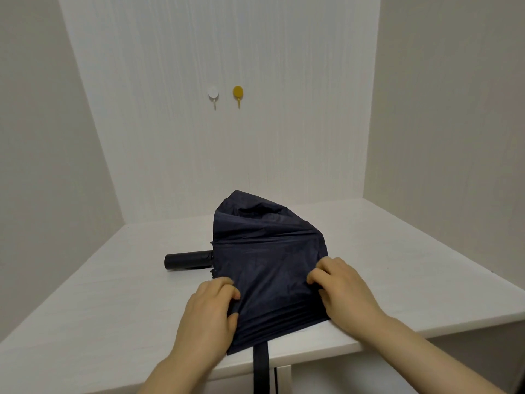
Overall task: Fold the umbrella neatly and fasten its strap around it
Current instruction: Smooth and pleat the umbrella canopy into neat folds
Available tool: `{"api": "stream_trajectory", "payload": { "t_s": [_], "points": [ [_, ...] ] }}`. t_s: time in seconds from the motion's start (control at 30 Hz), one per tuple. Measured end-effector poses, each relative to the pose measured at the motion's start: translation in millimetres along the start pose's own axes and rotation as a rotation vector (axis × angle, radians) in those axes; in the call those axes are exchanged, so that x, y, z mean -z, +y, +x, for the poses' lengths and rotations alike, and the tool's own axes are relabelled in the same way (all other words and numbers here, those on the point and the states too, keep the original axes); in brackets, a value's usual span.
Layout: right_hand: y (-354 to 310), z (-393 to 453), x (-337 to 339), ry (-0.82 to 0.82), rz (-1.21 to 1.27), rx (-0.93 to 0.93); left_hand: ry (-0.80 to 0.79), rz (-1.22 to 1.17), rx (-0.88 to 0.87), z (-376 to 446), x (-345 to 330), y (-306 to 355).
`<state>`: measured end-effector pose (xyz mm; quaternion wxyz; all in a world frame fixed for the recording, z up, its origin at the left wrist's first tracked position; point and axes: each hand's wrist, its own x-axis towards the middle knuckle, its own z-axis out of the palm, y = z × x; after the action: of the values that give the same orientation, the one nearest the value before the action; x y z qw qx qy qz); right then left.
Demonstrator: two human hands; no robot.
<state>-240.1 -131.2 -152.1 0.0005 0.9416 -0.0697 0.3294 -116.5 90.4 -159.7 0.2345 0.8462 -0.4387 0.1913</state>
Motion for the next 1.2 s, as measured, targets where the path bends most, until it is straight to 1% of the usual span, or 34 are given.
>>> {"api": "stream_trajectory", "payload": {
  "t_s": [0.07,0.13,0.23,0.27,0.4,0.6,0.7,0.77,0.8,0.9,0.97,1.03,1.1,1.2],
  "points": [
    [2.3,2.0,-0.9,-0.040,0.001,0.089,-0.045,-0.026,-0.093,2.8,-2.9,-2.6],
    [5.2,3.1,-1.4,-0.105,0.020,0.127,-0.101,-0.091,-0.153,6.1,-3.0,-1.4],
    [4.3,5.4,1.9,-0.199,0.062,0.122,-0.218,-0.169,-0.147,8.2,-3.5,-1.8],
    [4.6,6.5,4.0,-0.200,0.091,0.097,-0.237,-0.183,-0.131,8.2,-3.7,-2.8],
    [12.5,8.9,10.7,-0.352,0.126,-0.025,-0.308,-0.190,-0.079,6.8,-3.7,-3.9],
    [20.3,12.7,18.3,-0.427,0.130,-0.215,-0.339,-0.223,-0.038,6.7,-5.6,-5.7],
    [20.8,17.3,21.0,-0.439,0.184,-0.292,-0.338,-0.228,-0.043,7.0,-5.1,-4.8],
    [19.6,22.8,22.9,-0.424,0.234,-0.359,-0.338,-0.231,-0.040,7.0,-5.5,-4.7],
    [18.1,26.6,23.6,-0.388,0.251,-0.388,-0.335,-0.236,-0.038,6.7,-5.5,-4.8],
    [12.7,40.6,22.6,-0.197,0.330,-0.434,-0.331,-0.242,-0.040,7.0,-5.2,-3.7],
    [6.7,52.5,18.9,-0.046,0.394,-0.421,-0.333,-0.243,-0.038,6.4,-4.6,-3.9],
    [2.9,65.7,13.9,0.038,0.372,-0.334,-0.331,-0.241,-0.040,6.1,-5.3,-4.8],
    [0.3,78.6,9.3,0.012,0.331,-0.255,-0.330,-0.238,-0.042,6.5,-5.8,-5.1],
    [-2.2,94.1,2.9,-0.078,0.263,-0.258,-0.326,-0.234,-0.052,7.3,-5.1,-5.1]
  ]
}}
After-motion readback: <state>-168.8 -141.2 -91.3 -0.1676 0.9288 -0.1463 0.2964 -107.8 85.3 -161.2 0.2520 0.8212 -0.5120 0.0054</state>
